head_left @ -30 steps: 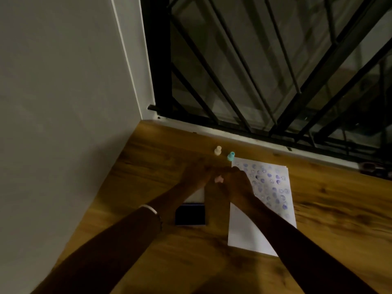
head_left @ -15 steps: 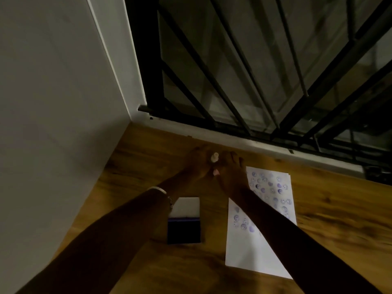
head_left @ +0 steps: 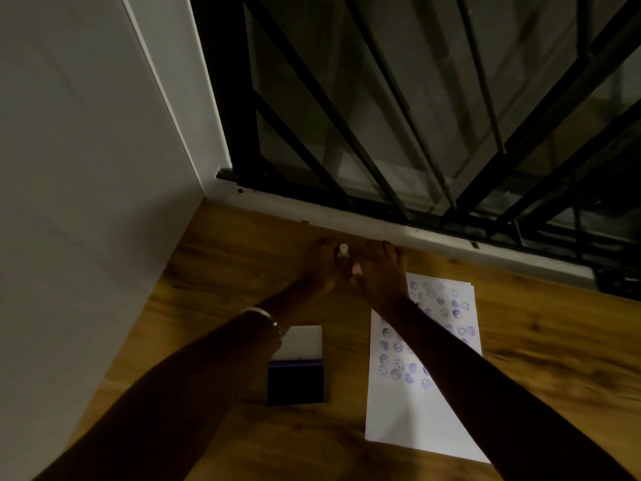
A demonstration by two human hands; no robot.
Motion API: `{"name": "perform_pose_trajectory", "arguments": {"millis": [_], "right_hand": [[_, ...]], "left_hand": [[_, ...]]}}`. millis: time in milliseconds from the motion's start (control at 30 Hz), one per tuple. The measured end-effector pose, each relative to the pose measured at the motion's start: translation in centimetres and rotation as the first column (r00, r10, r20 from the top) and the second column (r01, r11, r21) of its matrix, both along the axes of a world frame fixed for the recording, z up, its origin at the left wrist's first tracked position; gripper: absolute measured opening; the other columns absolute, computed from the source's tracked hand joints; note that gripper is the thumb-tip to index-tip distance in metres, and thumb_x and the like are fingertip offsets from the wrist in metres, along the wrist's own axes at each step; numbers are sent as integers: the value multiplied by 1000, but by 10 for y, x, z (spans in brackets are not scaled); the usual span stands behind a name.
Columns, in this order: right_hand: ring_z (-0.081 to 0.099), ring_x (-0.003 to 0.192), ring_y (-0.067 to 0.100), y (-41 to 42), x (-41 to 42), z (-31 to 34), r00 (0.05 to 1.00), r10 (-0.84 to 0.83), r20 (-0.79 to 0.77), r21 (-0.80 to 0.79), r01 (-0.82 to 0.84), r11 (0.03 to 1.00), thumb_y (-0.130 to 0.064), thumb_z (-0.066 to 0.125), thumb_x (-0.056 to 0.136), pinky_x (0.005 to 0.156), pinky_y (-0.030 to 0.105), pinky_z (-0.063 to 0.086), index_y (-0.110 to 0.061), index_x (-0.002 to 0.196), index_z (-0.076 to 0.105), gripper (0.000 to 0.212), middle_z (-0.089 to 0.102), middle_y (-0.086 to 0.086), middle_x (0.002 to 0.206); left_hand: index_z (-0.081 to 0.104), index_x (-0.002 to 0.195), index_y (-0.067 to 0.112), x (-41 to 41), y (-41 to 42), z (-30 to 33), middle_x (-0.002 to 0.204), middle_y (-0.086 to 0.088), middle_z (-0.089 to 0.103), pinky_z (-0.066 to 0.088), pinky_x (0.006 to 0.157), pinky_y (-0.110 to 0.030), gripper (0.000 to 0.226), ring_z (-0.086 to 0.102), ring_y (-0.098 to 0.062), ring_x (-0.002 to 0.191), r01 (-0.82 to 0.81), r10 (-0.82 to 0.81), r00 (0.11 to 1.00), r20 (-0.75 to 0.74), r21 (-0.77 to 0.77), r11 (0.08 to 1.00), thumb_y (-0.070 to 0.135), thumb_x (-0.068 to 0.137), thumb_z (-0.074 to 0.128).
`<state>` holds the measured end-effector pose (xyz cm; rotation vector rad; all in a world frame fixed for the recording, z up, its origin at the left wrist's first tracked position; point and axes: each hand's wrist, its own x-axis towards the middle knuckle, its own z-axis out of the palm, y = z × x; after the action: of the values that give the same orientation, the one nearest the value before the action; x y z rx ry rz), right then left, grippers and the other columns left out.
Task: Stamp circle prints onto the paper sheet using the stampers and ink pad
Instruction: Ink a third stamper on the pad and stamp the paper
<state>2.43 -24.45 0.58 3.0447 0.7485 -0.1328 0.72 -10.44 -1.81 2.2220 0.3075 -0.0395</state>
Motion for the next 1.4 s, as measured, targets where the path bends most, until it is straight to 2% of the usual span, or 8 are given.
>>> {"name": "perform_pose_trajectory", "arguments": {"millis": [200,467,633,767,1000,1100,1267,1400], "right_hand": [[33,134,37,4,-29,11,995,7,103,116,-19,993,-48,63,82,106,52,28,-19,123,54,51,46,12,139],[37,127,26,4,-89,26,992,125,-8,406,-111,907,-43,49,94,100,46,34,-28,124,52,34,49,2,132],[58,102,12,6,-131,30,970,217,-112,607,-106,788,-41,38,99,85,36,49,-23,116,54,29,64,-1,113],[60,99,16,12,-153,30,975,182,-126,568,-80,819,-31,45,98,84,39,51,-18,112,57,22,66,2,108],[61,83,13,14,-176,35,969,232,-79,535,-155,830,-19,57,93,60,9,35,-18,95,60,4,67,1,92],[62,91,18,15,-185,37,963,268,-31,504,-216,836,-14,58,91,68,23,45,-15,101,61,10,68,6,100],[60,100,20,12,-194,33,973,217,-78,419,-166,893,-17,53,94,80,30,50,-15,109,60,17,64,7,111],[61,99,23,12,-202,15,948,311,-63,217,-292,932,-22,56,93,82,35,51,-13,108,59,18,67,11,109]], "left_hand": [[58,103,4,-31,10,8,96,-11,64,41,64,-21,27,60,-20,84,-104,111,990,87,-81,991,26,90,65],[65,99,6,-101,10,10,90,-5,67,53,70,-27,15,66,-20,83,-71,155,961,231,-335,940,20,92,64],[64,117,17,-151,8,7,111,-1,67,45,80,-19,29,62,-11,95,-22,69,968,242,-193,981,32,93,61],[63,121,15,-178,3,9,109,-6,69,41,65,-6,27,60,-10,81,2,32,966,255,-134,991,21,94,61],[70,102,12,-209,3,12,91,-6,70,51,68,-38,24,62,-17,77,-8,27,972,232,-82,997,33,94,60],[70,105,12,-217,9,12,102,-4,69,50,73,-24,24,62,-13,87,6,20,974,224,-114,993,30,92,63],[63,109,7,-233,27,5,101,-4,65,46,75,-28,21,60,-17,90,-146,177,972,158,-187,971,20,99,51],[61,101,-4,-245,32,-3,99,-22,66,48,77,-39,22,61,-29,88,-329,357,923,142,-190,925,13,100,47]]}}
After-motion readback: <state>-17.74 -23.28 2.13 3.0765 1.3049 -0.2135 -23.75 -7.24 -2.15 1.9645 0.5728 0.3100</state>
